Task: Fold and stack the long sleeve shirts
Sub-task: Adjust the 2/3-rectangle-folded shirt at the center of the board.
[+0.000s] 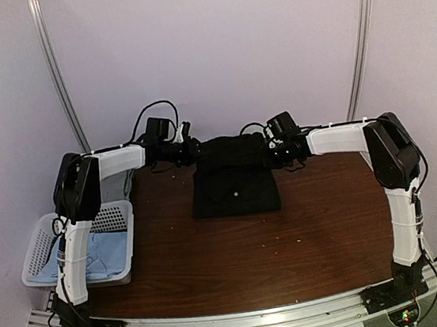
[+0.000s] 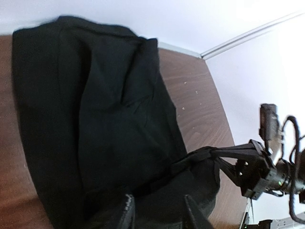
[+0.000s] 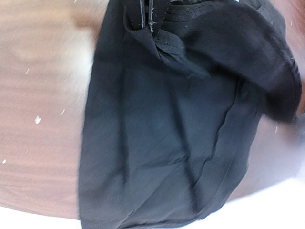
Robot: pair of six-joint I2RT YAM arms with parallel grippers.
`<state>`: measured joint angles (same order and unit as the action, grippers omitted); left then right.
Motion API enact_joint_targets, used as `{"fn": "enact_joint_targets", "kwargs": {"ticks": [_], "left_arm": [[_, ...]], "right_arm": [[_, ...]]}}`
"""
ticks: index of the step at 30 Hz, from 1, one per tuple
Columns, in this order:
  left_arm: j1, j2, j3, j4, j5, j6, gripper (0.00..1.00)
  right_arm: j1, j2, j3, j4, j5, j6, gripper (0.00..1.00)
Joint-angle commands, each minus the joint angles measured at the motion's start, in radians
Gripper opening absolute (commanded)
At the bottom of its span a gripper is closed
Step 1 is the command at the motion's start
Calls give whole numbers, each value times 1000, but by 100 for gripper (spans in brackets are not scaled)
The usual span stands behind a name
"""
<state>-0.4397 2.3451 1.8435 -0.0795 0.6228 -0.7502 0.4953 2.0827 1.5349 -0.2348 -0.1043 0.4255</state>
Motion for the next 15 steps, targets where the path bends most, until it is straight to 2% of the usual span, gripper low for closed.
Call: {"fn": "enact_joint_targets", "kwargs": {"ticks": [1, 3, 4, 7, 10, 15], "left_arm": [[-2, 23, 104, -7, 5, 18, 42], [-2, 13, 115, -27, 0, 29, 48], [-2, 1, 111, -34, -5, 37, 52], [3, -50, 68, -43, -26, 55, 57], [14, -120, -20, -41, -55, 68, 58], [16, -236, -200, -48, -89, 93, 56]], "right_arm": [[-44, 69, 95, 19, -42, 34, 8], [-58, 86, 125, 12, -45, 37, 17], [-64, 88, 137, 8, -48, 39, 25], [-76, 77, 147, 4, -64, 37, 34], [-77, 49, 131, 0, -66, 26, 45], [-64, -23, 38, 31, -89, 12, 49]]}}
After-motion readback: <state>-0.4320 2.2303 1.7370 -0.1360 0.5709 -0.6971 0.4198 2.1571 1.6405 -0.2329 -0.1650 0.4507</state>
